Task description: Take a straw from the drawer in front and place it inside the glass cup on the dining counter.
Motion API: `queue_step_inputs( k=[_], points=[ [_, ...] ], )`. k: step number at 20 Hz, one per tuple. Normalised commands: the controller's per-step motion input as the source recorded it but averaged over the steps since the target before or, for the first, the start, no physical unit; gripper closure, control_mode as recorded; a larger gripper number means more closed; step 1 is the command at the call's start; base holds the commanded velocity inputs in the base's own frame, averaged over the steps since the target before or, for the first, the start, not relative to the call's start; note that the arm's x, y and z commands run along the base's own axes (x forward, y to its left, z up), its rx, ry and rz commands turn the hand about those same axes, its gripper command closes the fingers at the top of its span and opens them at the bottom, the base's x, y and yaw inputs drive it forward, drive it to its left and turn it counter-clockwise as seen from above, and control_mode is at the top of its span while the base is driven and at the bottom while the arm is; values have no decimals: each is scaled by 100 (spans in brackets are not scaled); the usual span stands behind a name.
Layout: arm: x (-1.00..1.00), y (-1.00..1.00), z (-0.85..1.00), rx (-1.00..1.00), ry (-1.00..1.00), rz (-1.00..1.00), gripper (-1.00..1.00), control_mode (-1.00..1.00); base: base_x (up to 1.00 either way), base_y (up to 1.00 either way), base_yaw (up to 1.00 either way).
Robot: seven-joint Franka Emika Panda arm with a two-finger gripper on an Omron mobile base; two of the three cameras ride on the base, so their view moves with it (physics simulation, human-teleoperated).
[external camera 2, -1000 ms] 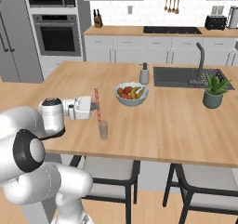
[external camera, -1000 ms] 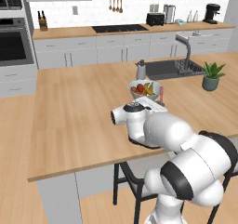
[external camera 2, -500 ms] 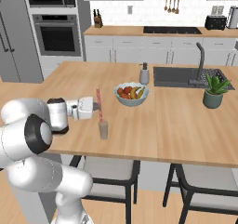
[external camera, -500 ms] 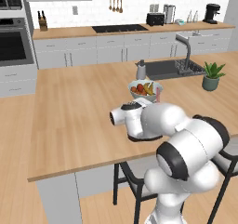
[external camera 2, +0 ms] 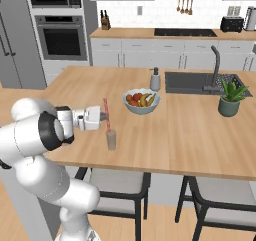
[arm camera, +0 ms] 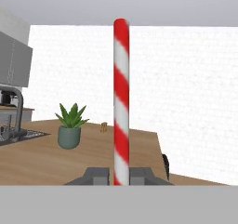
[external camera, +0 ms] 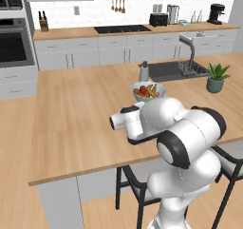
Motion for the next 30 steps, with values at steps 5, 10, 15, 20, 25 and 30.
queue_step_inputs(
  k=[5,10,15,20,25,30],
  points=[
    [10,0,-1,0,-3,0,100,-100,0,0,0],
    [6,0,0,0,-1,0,100,-100,0,0,0],
    [0,0,-4,0,-1,0,100,-100,0,0,0],
    [0,0,-13,0,-3,0,100,-100,0,0,0],
    [0,0,-25,0,-6,0,100,-100,0,0,0],
    [0,0,-28,0,-5,0,100,-100,0,0,0]
  ],
)
